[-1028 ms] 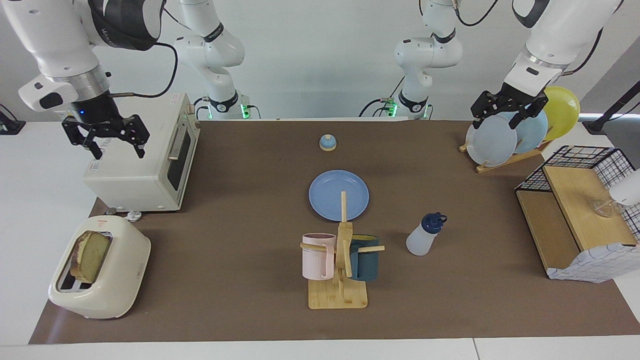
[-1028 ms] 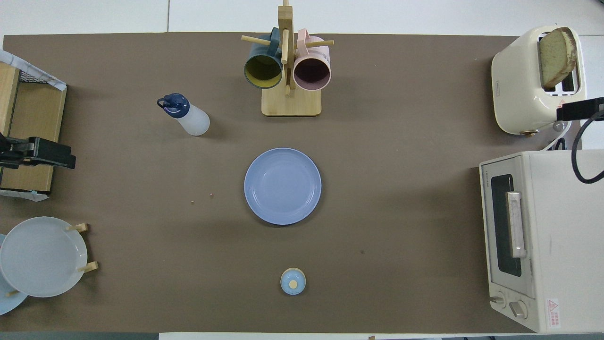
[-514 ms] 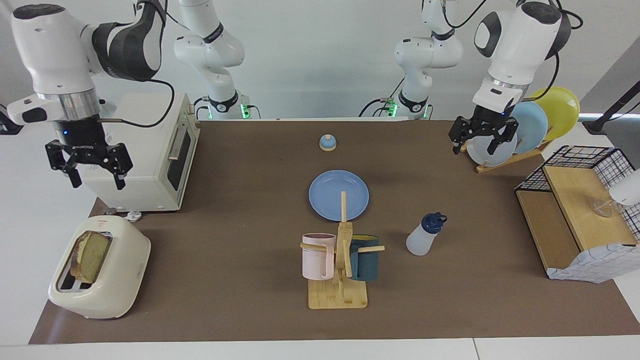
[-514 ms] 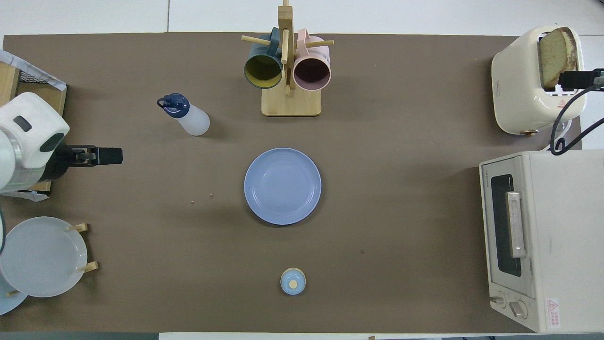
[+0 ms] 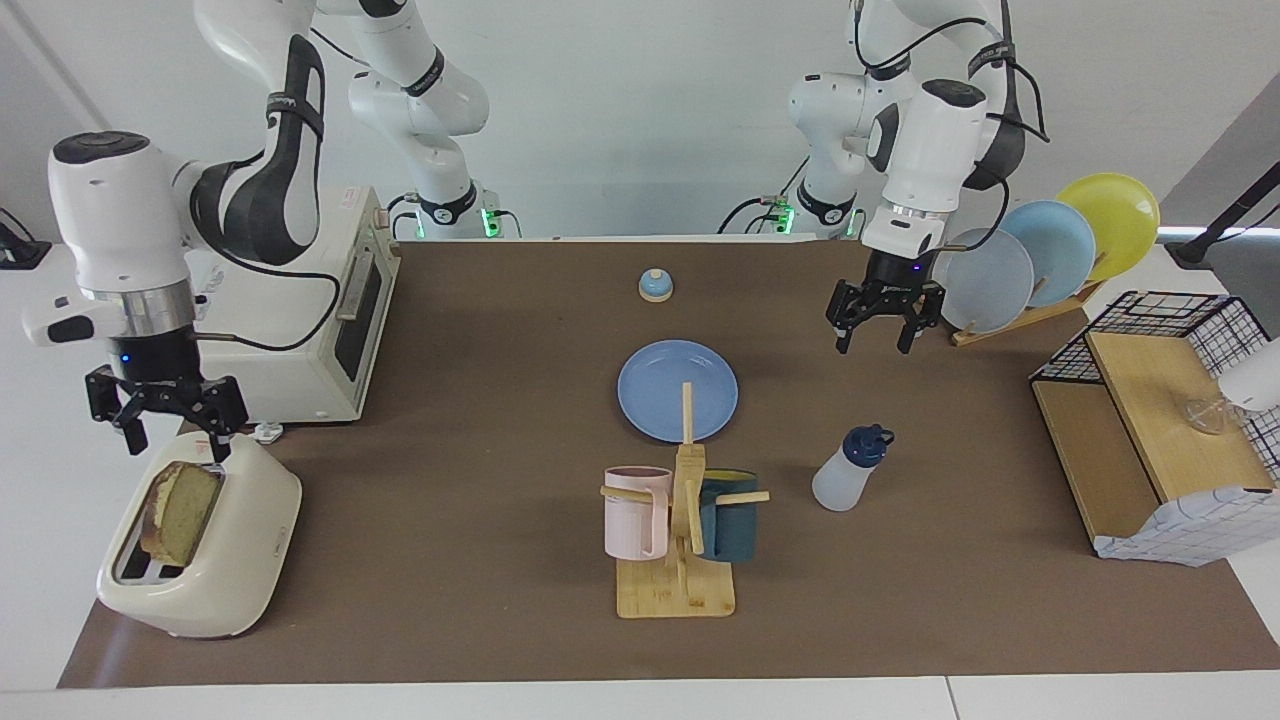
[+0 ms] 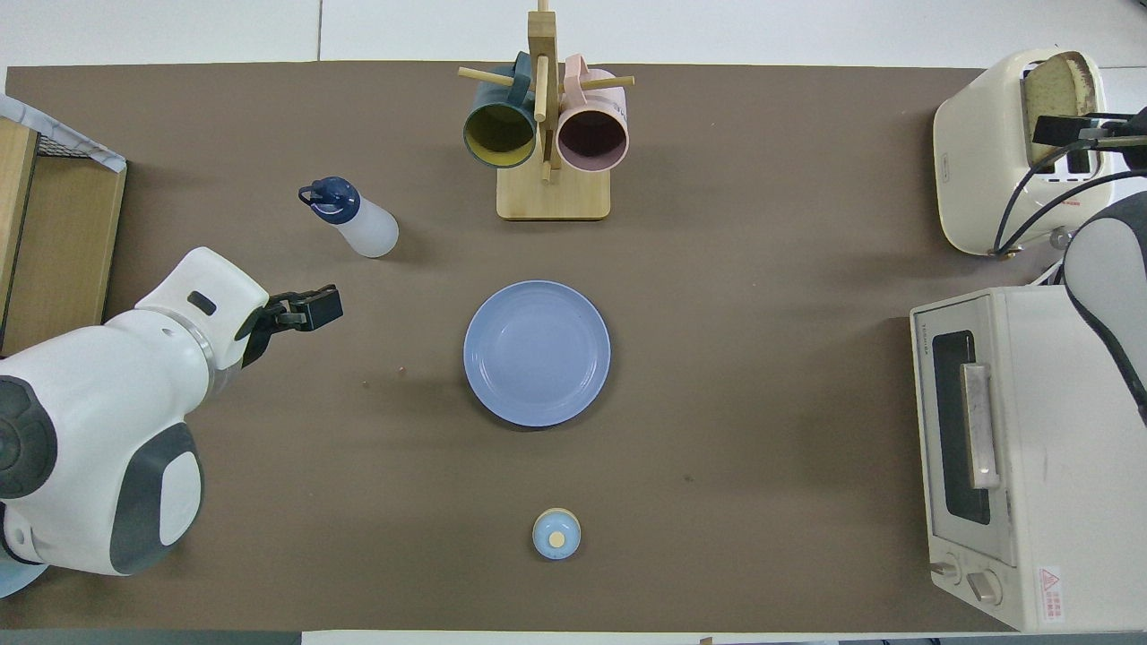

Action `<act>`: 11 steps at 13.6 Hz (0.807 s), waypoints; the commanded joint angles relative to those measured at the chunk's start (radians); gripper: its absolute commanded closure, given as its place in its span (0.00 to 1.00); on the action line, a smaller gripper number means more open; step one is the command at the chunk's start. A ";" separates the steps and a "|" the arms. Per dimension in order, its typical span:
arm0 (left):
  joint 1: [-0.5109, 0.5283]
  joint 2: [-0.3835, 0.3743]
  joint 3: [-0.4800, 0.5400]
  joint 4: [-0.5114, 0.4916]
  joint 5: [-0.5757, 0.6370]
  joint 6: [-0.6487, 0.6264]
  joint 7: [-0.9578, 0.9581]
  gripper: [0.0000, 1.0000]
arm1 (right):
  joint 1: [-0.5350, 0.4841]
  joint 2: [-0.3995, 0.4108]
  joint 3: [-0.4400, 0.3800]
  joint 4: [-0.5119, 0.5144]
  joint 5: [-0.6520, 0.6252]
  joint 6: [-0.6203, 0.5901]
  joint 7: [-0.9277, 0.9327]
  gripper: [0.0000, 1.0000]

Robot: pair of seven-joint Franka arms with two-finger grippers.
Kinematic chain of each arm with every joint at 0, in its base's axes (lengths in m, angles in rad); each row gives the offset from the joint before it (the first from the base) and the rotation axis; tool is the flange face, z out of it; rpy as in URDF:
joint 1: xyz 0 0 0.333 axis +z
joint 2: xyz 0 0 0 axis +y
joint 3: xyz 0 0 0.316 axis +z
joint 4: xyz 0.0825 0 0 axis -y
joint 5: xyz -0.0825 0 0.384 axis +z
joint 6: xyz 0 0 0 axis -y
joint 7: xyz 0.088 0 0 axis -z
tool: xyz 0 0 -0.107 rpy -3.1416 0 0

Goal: Put bread on plate and add seasoning
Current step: 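Reach the left gripper to the bottle while the right gripper reaches the toaster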

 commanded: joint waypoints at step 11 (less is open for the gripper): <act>-0.097 0.227 0.009 -0.191 -0.010 0.656 -0.041 0.00 | -0.013 0.058 0.007 0.064 -0.119 0.010 -0.124 1.00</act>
